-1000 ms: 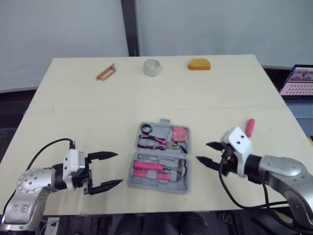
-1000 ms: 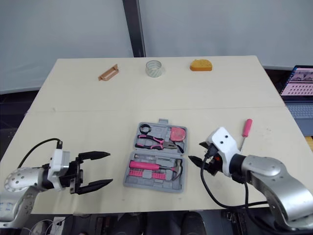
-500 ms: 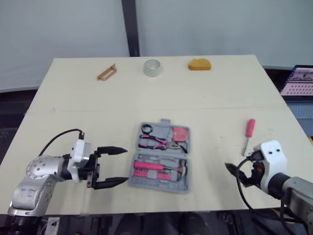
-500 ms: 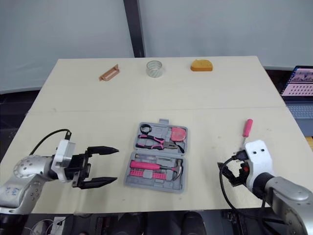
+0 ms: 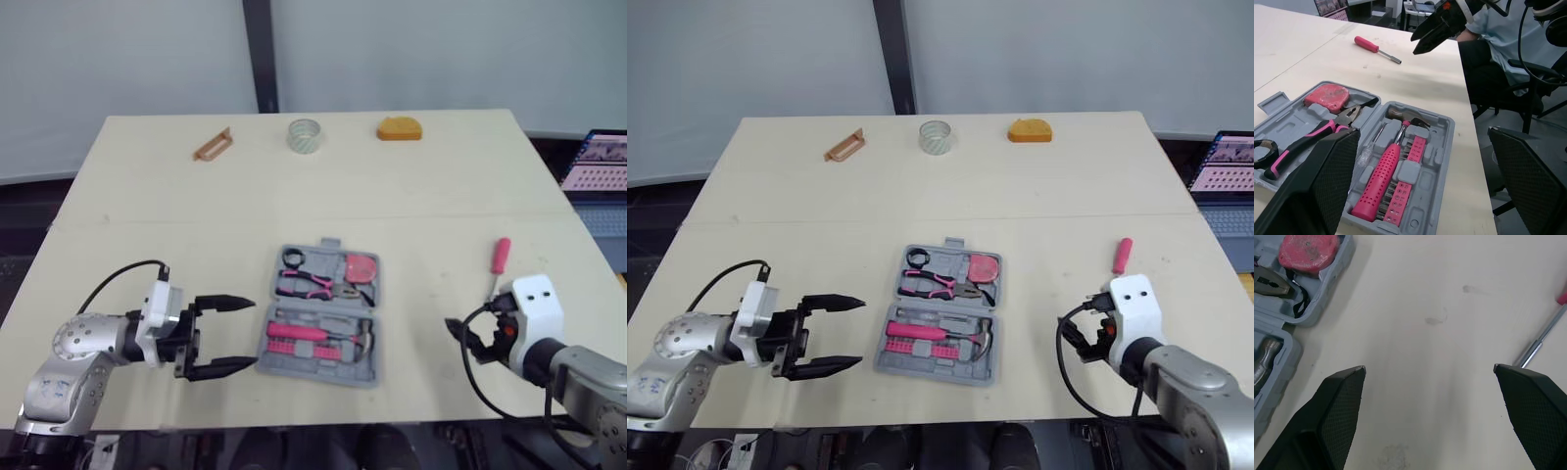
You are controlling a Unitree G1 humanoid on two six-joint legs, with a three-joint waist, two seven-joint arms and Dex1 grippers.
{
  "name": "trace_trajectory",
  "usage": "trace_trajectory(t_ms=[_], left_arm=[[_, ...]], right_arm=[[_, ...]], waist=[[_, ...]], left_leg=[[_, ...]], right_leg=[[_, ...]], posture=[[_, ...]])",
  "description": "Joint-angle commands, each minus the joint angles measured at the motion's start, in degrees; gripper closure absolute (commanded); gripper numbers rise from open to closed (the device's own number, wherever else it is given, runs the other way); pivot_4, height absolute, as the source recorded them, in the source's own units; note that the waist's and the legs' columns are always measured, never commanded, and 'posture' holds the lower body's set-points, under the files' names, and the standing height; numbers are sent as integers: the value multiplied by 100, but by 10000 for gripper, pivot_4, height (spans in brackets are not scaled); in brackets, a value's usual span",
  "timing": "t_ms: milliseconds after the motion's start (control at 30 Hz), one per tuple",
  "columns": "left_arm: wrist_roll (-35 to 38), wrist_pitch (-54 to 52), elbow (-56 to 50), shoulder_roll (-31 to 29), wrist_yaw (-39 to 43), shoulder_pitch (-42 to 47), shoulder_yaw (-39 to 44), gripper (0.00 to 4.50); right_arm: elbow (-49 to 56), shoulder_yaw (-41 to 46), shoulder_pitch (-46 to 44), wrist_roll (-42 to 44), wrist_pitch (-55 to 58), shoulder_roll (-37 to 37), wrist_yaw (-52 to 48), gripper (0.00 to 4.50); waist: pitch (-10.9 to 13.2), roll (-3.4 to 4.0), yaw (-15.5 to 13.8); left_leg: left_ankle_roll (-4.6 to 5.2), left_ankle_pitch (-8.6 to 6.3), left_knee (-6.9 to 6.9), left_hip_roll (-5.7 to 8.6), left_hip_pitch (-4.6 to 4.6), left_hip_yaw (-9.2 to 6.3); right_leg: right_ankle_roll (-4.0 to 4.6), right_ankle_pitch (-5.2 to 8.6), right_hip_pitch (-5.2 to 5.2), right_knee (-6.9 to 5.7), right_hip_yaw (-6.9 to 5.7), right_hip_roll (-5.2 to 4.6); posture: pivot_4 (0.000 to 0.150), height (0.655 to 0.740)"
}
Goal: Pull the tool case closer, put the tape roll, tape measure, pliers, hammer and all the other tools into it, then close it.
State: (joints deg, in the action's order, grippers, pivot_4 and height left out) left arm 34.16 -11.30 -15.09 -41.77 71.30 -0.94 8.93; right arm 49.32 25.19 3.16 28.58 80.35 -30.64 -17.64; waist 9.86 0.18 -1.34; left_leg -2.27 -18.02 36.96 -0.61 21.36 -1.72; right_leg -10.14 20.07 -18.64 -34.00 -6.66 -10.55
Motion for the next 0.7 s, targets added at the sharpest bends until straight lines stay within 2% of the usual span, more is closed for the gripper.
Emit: trace_trajectory(t_ms=[33, 300, 467, 700], left_arm=[[7, 54, -131, -31, -30, -59, 72, 0], [-3, 56, -104, -7, -88, 65, 29, 0], [-40, 68, -125, 49, -174, 133, -6, 0], [-56, 73, -237, 42, -316, 52, 35, 0]], right_arm=[[30, 57, -37, -131, -29, 20, 161, 570], [-648, 88, -820, -604, -69, 160, 660, 570], [-2121, 6, -2062, -965, -6, 255, 1020, 570], [-4096, -140, -3115, -1407, -746, 148, 1206, 570]], waist=[[0, 0, 0], [1, 1, 16], [2, 3, 46], [3, 5, 88]], left_leg=[[1, -1, 1, 0, 0, 2], [2, -2, 2, 0, -1, 7], [2, -3, 4, -4, -1, 17], [2, -3, -3, -8, 0, 37]], right_leg=[[0, 0, 0, 0, 1, 0], [1, 0, -4, -2, 7, 0], [4, -2, -9, -4, 15, 3], [7, -3, -25, -6, 27, 4]], posture=[[1500, 7400], [1500, 7400], [1500, 7400], [1500, 7400]])
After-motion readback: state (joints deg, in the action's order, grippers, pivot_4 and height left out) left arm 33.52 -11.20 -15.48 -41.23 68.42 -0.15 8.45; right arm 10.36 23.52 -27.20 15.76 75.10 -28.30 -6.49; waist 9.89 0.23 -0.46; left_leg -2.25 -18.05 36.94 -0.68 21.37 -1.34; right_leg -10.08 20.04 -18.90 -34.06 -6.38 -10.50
